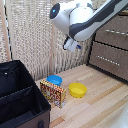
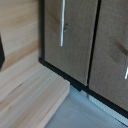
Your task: Kindly move your gripper toward the top drawer's handle. With caution, hold the handle robustly using your gripper and pull open the top drawer. Let the handle go. Relocate your gripper to the bowl placed in the background. Gently hold the bowl using your gripper. Bring the gripper and the bowl to the ajar drawer. Softly release the bowl into it.
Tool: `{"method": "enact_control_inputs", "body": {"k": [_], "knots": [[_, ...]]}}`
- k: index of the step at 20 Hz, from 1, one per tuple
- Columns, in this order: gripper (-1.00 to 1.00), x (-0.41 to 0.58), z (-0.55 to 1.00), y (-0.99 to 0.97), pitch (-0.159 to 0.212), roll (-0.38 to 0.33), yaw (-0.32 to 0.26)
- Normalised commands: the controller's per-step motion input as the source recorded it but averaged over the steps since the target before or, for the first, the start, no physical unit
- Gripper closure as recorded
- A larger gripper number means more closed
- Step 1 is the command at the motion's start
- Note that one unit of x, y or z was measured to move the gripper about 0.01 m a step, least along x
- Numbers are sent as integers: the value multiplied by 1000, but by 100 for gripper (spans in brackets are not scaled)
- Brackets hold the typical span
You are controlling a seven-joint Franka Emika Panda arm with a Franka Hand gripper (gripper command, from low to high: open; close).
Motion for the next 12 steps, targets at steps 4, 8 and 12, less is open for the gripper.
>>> {"method": "enact_control_inputs", "body": {"k": [4,8,12], "knots": [[-100,0,116,-634,-49,-219,36],[-100,0,148,-655,-46,-207,32],[-100,0,154,-655,-47,-206,32]]}}
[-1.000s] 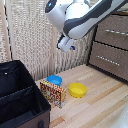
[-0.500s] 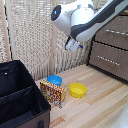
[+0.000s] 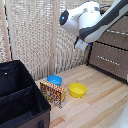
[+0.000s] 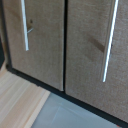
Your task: Kindly move your gripper toward the top drawer's handle. With caution, hold the handle robustly using your gripper and pull open the top drawer. Let the handle go. Relocate your gripper to the bowl placed in the background. Gently hold the bowl using your gripper. Bring the gripper and the bowl to the ajar drawer. Softly release the bowl into it.
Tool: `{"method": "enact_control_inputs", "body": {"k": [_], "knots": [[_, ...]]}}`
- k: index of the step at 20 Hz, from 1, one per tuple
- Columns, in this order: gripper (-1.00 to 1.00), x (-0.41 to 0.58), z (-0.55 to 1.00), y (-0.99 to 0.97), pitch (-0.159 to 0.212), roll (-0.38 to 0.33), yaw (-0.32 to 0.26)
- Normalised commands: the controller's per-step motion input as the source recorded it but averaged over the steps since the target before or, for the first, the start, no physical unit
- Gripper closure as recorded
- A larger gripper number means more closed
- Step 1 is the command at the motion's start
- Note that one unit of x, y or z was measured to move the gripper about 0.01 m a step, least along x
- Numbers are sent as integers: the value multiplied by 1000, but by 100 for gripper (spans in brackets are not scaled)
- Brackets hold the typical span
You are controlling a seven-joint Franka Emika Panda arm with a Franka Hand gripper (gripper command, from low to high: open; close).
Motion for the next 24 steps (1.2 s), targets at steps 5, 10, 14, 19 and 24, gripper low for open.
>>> {"method": "enact_control_inputs", "body": {"k": [5,10,14,19,24], "knots": [[-100,-69,169,-660,-45,-222,40],[-100,-156,193,-692,-35,-235,33],[-100,-111,117,-641,-12,-211,30],[-100,-35,32,-693,0,-104,43],[-100,204,0,-616,9,-7,60]]}}
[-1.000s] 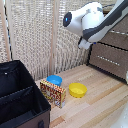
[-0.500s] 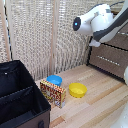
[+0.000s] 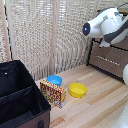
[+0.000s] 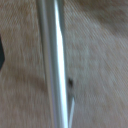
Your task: Kindly move your gripper toward the top drawer's handle. With caution, hold the handle robustly using your gripper and pull open the top drawer. Let the handle go. Relocate your gripper to the bowl placed in the background. Gently hold the bowl using your gripper. Bring the gripper and the bowl to the ajar drawer. Softly release the bowl into it.
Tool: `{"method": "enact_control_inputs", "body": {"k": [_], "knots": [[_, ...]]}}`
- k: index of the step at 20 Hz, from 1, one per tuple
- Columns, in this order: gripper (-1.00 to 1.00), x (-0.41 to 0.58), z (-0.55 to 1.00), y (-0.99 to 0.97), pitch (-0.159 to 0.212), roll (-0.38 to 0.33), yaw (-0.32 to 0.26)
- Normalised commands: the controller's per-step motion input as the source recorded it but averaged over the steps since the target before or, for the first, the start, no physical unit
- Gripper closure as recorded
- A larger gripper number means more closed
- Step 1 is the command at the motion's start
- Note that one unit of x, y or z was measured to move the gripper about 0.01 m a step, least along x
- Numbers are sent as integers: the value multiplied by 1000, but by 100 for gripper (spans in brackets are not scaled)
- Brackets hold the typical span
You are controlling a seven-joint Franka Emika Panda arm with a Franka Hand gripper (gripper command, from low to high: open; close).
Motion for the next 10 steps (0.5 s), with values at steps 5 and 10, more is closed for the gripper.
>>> {"method": "enact_control_inputs", "body": {"k": [5,10], "knots": [[100,129,0,-43,6,1,27],[100,130,0,-18,0,15,-20]]}}
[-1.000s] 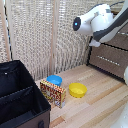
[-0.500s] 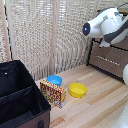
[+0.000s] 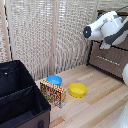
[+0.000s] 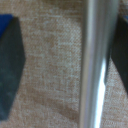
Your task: Kindly move your gripper toward the top drawer's handle. With caution, hold the handle robustly using your gripper and pull open the top drawer. Let the handle go. Relocate your gripper to the bowl placed in the background. Gently hold the bowl using your gripper. Bring the gripper and the bowl to the ajar drawer. Softly release the bowl into it.
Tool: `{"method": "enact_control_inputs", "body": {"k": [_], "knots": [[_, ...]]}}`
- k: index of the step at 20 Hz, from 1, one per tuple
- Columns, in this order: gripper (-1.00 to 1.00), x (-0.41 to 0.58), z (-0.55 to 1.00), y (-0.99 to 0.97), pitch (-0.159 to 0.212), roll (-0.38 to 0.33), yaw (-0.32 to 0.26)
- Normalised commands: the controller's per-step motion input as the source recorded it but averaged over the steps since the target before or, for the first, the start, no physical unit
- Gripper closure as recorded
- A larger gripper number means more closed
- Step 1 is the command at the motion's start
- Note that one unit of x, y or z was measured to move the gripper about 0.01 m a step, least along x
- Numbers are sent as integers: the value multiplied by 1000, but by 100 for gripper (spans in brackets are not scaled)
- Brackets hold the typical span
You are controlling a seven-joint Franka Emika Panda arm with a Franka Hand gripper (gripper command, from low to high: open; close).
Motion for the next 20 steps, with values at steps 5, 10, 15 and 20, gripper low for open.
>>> {"method": "enact_control_inputs", "body": {"k": [5,10,15,20], "knots": [[100,46,0,-227,0,12,-26],[100,12,-44,260,0,37,3],[100,117,-33,966,0,-25,0],[100,161,44,940,0,12,0]]}}
